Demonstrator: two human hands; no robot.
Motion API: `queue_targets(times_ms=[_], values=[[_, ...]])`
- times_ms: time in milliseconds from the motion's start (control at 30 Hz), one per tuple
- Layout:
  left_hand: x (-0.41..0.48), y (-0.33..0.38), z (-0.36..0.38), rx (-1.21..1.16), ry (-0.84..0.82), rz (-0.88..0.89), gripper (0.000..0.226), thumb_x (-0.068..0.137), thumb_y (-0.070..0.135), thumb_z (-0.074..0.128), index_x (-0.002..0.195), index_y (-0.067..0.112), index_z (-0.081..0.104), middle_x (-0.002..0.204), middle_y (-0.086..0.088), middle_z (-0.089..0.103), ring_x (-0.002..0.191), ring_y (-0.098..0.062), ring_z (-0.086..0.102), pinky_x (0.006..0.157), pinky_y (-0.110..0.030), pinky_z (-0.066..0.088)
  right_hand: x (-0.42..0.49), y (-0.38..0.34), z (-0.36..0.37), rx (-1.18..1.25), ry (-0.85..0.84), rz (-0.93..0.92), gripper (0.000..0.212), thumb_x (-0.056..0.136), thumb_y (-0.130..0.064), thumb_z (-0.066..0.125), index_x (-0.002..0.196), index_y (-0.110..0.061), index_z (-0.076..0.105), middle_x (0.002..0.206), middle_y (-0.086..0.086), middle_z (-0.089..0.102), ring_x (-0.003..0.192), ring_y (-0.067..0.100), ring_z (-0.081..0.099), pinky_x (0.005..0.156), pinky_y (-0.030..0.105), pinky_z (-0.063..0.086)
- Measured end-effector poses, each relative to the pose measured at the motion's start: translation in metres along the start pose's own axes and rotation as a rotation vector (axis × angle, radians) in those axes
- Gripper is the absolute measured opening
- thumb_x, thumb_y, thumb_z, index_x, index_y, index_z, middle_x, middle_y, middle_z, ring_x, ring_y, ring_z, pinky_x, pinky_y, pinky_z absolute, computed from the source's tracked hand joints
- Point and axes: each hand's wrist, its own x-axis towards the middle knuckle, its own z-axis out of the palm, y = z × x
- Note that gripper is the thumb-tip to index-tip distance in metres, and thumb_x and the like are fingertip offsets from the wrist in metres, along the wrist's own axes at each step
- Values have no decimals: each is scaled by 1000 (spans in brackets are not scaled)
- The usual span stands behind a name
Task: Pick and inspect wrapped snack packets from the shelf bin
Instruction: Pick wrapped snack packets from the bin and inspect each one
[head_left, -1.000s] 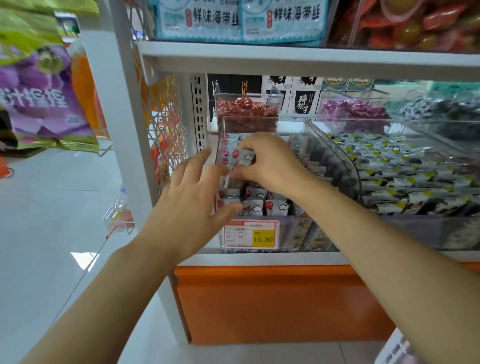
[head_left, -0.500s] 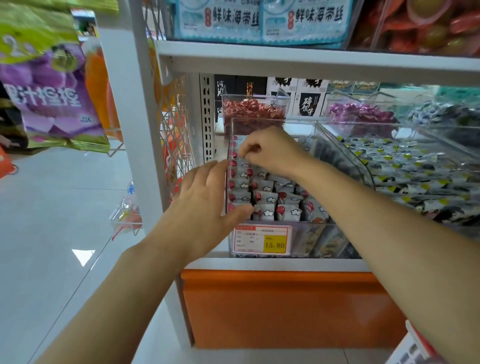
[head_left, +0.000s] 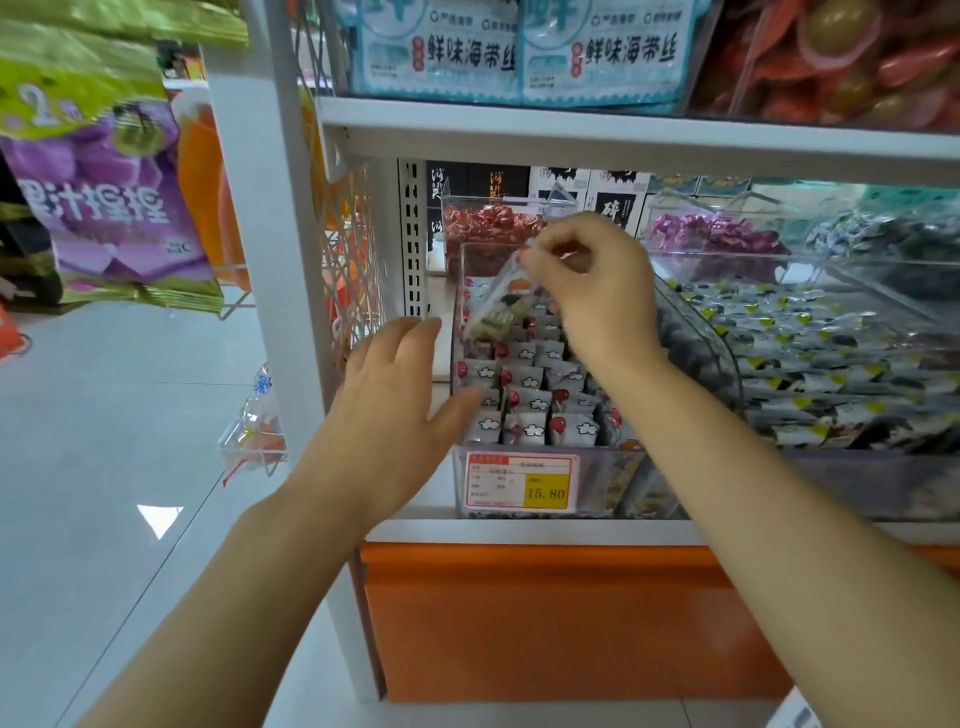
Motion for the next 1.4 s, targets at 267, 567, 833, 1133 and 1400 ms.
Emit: queue_targets(times_ms=[267, 567, 833, 1133, 1400], values=[[-4, 18, -7, -301, 75, -79, 35, 92, 36, 46, 120, 20, 58, 104, 5, 55, 74, 4, 54, 61, -5, 41, -59, -8, -46, 725, 139, 565, 12, 87, -5, 60, 76, -6, 63, 72, 4, 68, 58, 11, 65, 52, 19, 53], [-9, 25, -7, -1008, -13, -396, 18, 94, 21, 52, 86, 12, 66, 71, -4, 67, 65, -13, 66, 58, -18, 52, -78, -3, -62, 958, -11, 693, 23, 72, 0, 60, 95, 0, 63, 78, 6, 74, 64, 13, 69, 56, 18, 54], [-9, 26, -6, -1046, 143, -497, 25, 96, 19, 48, 81, 7, 64, 53, 2, 62, 50, -7, 59, 51, -15, 50, -85, -5, -61, 878, -95, 663, 17, 59, 0, 64, 63, -12, 75, 69, 9, 72, 63, 18, 71, 53, 18, 54], [-13, 30, -8, -1119, 60, -537, 31, 95, 18, 51, 65, 10, 55, 48, 2, 48, 43, -8, 42, 44, -16, 42, -81, 0, -58, 1060, 22, 856, 16, 62, -2, 62, 78, -3, 61, 56, 7, 65, 49, 10, 64, 43, 16, 50], [-11, 30, -8, -1514, 7, -603, 19, 91, 6, 49, 76, 6, 60, 53, -1, 56, 43, -4, 49, 41, -12, 43, -81, 4, -59, 1044, -2, 851, 15, 77, -2, 60, 91, -6, 64, 57, 5, 63, 49, 9, 62, 43, 17, 50]])
